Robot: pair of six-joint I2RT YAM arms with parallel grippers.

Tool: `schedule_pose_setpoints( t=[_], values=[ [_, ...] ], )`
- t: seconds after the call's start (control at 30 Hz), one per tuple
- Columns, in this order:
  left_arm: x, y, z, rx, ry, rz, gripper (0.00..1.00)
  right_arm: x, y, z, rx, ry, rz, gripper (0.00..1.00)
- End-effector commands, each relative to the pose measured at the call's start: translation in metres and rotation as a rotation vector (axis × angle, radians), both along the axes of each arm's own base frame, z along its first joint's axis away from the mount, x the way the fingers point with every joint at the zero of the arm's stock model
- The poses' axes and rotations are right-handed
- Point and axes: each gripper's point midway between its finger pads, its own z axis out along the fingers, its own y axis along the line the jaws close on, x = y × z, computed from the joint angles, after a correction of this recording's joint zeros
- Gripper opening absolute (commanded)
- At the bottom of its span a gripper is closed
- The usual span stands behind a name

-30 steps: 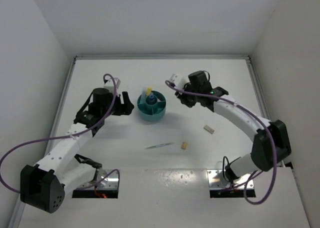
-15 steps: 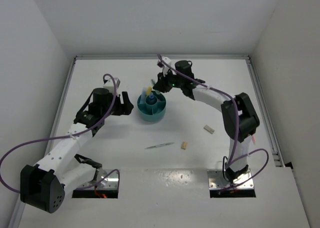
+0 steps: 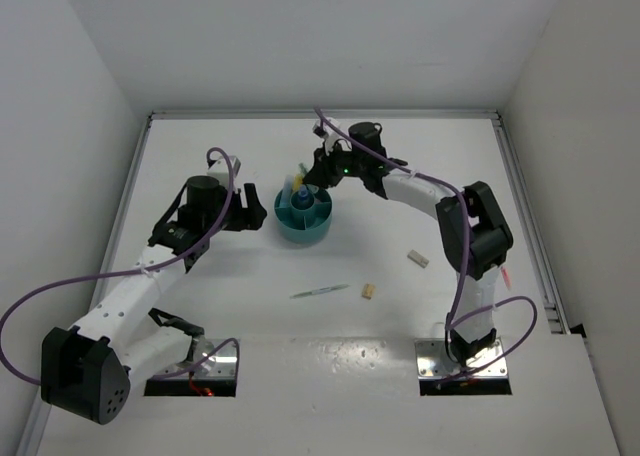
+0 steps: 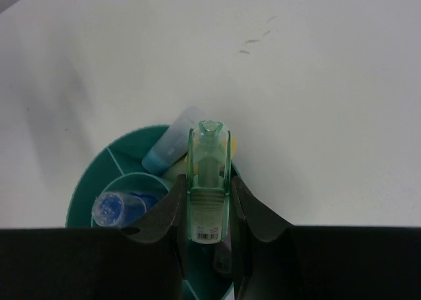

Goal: Sort the stationery into containers
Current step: Place the stationery in the storage box, then pick up the pen from the center of the board.

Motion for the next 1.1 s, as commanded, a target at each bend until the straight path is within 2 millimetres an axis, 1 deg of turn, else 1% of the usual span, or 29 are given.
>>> schedule_pose_setpoints(
  t=[0.0, 0.03, 0.13, 0.17, 0.2, 0.23, 0.27, 0.3, 0.37, 0.4, 0.43, 0.53, 0.57, 0.63, 0.67, 0.7, 0.73, 0.77, 0.8, 0.83, 0.87, 0.9, 0.93, 0.97, 1.0, 1.03, 1.07],
  values=[
    [0.006, 0.002, 0.011, 0.002, -0.036, 0.004, 0.77, 0.003, 0.002, 0.009, 0.019, -0.059, 0.025, 0.00],
    [0.006, 0.002, 0.011, 0.002, -0.036, 0.004, 0.77, 0.004, 0.002, 0.003, 0.006, -0.064, 0.032, 0.00],
    [0.006, 0.002, 0.011, 0.002, -0.036, 0.004, 0.77, 0.006, 0.000, -0.003, -0.008, -0.069, 0.025, 0.00],
    [0.006, 0.002, 0.011, 0.002, -0.036, 0.004, 0.77, 0.003, 0.000, -0.011, -0.022, -0.047, 0.037, 0.07],
    [0.006, 0.002, 0.011, 0.002, -0.036, 0.004, 0.77, 0.005, 0.001, -0.007, -0.017, -0.057, 0.037, 0.14],
    [0.006, 0.002, 0.011, 0.002, -0.036, 0.004, 0.77, 0.002, 0.001, -0.009, -0.023, -0.050, 0.049, 0.23],
    [0.006, 0.002, 0.011, 0.002, -0.036, 0.004, 0.77, 0.002, 0.001, -0.009, -0.023, -0.050, 0.049, 0.37],
    [0.006, 0.002, 0.011, 0.002, -0.036, 0.004, 0.77, 0.001, 0.000, -0.015, -0.032, -0.033, 0.050, 0.42],
    [0.006, 0.000, 0.011, -0.002, -0.035, -0.003, 0.77, 0.001, 0.000, -0.015, -0.032, -0.033, 0.050, 0.46],
    [0.006, 0.000, 0.011, -0.002, -0.035, -0.004, 0.77, 0.001, -0.002, -0.014, -0.036, -0.036, 0.040, 0.46],
    [0.006, 0.000, 0.011, -0.002, -0.035, -0.004, 0.77, 0.002, -0.001, -0.008, -0.027, -0.052, 0.040, 0.48],
    [0.006, 0.000, 0.011, -0.002, -0.035, -0.004, 0.77, 0.003, -0.003, 0.015, -0.015, -0.103, 0.034, 0.48],
    [0.006, 0.000, 0.011, -0.002, -0.035, -0.004, 0.75, 0.004, -0.008, 0.017, -0.017, -0.100, 0.025, 0.48],
    [0.005, -0.001, 0.011, -0.007, -0.033, -0.011, 0.69, 0.005, -0.010, 0.025, -0.021, -0.119, 0.021, 0.48],
    [0.004, -0.002, 0.011, -0.011, -0.032, -0.019, 0.55, 0.003, -0.011, 0.035, -0.014, -0.132, 0.020, 0.48],
    [0.003, -0.004, 0.014, -0.018, -0.040, -0.027, 0.40, 0.004, -0.012, 0.042, -0.018, -0.155, 0.011, 0.41],
    [0.002, -0.005, 0.014, -0.022, -0.038, -0.035, 0.23, 0.006, -0.016, 0.047, -0.028, -0.162, -0.016, 0.32],
    [0.002, -0.008, 0.019, -0.036, -0.055, -0.052, 0.10, 0.009, -0.021, 0.053, -0.044, -0.187, -0.038, 0.21],
    [0.000, -0.011, 0.020, -0.036, -0.057, -0.073, 0.00, 0.009, -0.027, 0.056, -0.057, -0.192, -0.067, 0.00],
    [0.000, -0.014, 0.026, -0.045, -0.081, -0.098, 0.00, 0.016, -0.041, 0.070, -0.092, -0.236, -0.151, 0.00],
    [-0.006, -0.023, 0.029, -0.074, -0.088, -0.148, 0.00, 0.022, -0.052, 0.079, -0.124, -0.277, -0.201, 0.00],
    [-0.009, -0.026, 0.026, -0.078, -0.087, -0.177, 0.00, 0.024, -0.068, 0.076, -0.178, -0.281, -0.278, 0.00],
    [-0.011, -0.029, 0.026, -0.081, -0.089, -0.200, 0.00, 0.024, -0.080, 0.098, -0.176, -0.320, -0.311, 0.00],
    [-0.014, -0.034, 0.027, -0.075, -0.093, -0.229, 0.00, 0.016, -0.085, 0.097, -0.204, -0.325, -0.297, 0.00],
    [-0.015, -0.037, 0.027, -0.075, -0.093, -0.238, 0.03, 0.006, -0.100, 0.082, -0.304, -0.332, -0.252, 0.10],
    [-0.015, -0.036, 0.026, -0.067, -0.097, -0.243, 0.07, -0.005, -0.108, 0.093, -0.367, -0.410, -0.192, 0.19],
    [-0.015, -0.036, 0.028, -0.066, -0.093, -0.243, 0.13, -0.019, -0.111, 0.087, -0.379, -0.374, -0.165, 0.30]
  ],
)
